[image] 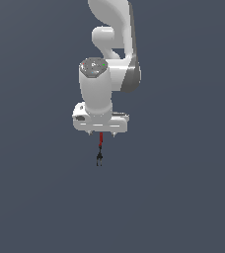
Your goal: Pick up the object and move it to a goal position.
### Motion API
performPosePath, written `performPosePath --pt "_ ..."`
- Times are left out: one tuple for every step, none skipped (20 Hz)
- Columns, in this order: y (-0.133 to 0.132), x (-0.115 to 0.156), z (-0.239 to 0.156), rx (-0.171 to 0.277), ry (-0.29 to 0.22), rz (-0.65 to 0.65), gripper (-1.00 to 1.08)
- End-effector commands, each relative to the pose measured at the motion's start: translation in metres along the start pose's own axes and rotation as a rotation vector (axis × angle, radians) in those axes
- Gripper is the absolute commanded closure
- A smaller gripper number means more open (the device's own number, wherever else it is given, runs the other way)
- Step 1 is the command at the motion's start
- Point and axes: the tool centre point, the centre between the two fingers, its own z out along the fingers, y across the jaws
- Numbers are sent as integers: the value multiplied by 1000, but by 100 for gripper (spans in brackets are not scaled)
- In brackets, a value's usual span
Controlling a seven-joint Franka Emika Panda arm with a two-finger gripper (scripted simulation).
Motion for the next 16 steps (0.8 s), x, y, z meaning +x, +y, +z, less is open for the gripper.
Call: performPosePath --pt "0 0 0 0 0 0 -92" --pt "0 0 0 0 0 0 -92" --pt "0 0 0 1 1 -1 -92" --pt "1 0 -1 3 1 -2 -92" --pt "1 0 -1 5 3 -3 -92" --pt "1 0 -2 7 4 -5 -92" --pt "2 -1 -3 10 6 -7 -92" --pt "2 -1 -4 13 7 -8 -92" --pt "3 -1 -5 16 9 -9 -92" --pt "3 -1 -6 18 10 -10 -92" --pt "3 -1 -7 19 10 -11 -92" --pt "3 -1 -7 19 10 -11 -92" --pt "3 -1 -8 19 10 -11 -92" --pt "3 -1 -7 19 10 -11 -92" --pt "3 -1 -6 18 10 -11 -92" --pt "3 -1 -5 18 10 -11 -92"
